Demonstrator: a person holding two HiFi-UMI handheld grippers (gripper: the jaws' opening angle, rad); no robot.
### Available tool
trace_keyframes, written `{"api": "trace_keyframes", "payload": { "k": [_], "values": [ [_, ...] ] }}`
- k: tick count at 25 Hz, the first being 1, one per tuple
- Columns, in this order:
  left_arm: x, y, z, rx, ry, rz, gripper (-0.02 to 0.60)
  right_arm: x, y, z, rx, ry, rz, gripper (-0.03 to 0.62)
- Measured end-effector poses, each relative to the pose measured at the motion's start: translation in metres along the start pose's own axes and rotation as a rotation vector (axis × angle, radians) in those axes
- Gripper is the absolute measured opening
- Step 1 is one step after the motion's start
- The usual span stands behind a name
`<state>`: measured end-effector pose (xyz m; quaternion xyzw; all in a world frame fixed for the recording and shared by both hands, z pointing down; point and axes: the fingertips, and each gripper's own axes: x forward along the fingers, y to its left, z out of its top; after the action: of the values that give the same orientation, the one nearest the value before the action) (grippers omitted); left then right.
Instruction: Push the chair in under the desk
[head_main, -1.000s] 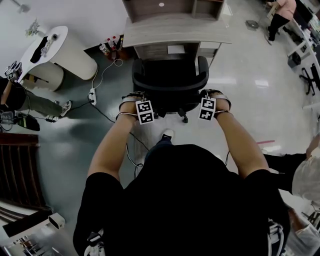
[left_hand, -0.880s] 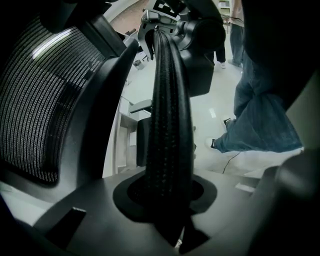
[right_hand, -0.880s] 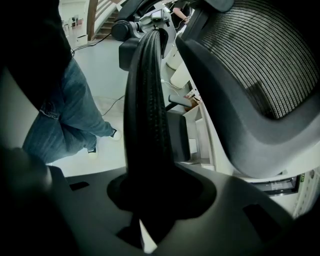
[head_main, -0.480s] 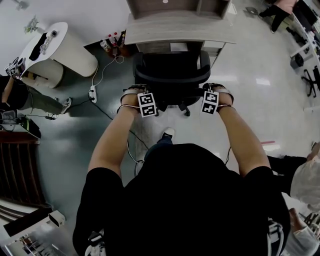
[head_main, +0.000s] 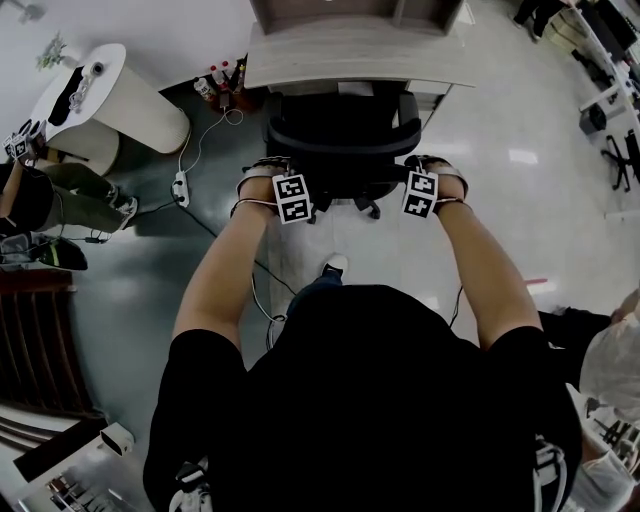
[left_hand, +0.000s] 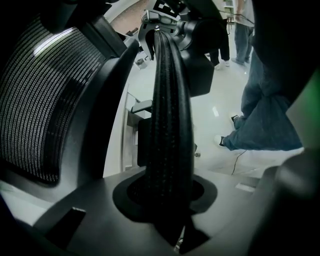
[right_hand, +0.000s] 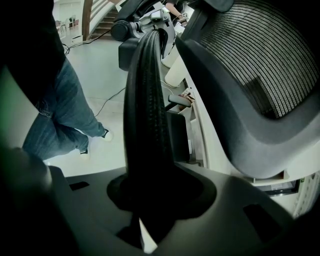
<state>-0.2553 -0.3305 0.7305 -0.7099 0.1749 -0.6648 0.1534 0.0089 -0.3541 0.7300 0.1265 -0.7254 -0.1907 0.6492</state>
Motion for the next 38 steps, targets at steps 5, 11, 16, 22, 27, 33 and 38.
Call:
{"api": "trace_keyframes", "payload": {
  "k": [5, 11, 16, 22, 27, 33, 38],
  "values": [
    [0.010, 0.018, -0.005, -0.001, 0.002, 0.002, 0.095, 0.010, -0.018, 0.002, -0.002, 0.004, 0.002, 0.118],
    [0.015, 0.033, -0.006, -0.001, -0.002, 0.006, 0.097, 0.015, -0.032, 0.003, 0.000, 0.002, 0.004, 0.118],
    [0.017, 0.039, -0.007, -0.004, -0.004, 0.010, 0.098, 0.017, -0.039, 0.004, -0.002, 0.001, 0.001, 0.118],
    [0.018, 0.043, -0.006, -0.007, -0.006, 0.012, 0.100, 0.018, -0.044, 0.002, -0.003, 0.000, -0.002, 0.120],
    [0.020, 0.045, -0.007, -0.012, -0.002, 0.010, 0.100, 0.020, -0.048, 0.003, -0.007, -0.005, -0.007, 0.120],
    [0.021, 0.047, -0.003, -0.021, 0.004, 0.014, 0.101, 0.022, -0.052, -0.001, -0.011, -0.009, -0.011, 0.123],
    [0.023, 0.050, -0.004, -0.027, 0.005, 0.018, 0.103, 0.025, -0.058, -0.001, -0.016, -0.018, -0.020, 0.124]
  ]
}}
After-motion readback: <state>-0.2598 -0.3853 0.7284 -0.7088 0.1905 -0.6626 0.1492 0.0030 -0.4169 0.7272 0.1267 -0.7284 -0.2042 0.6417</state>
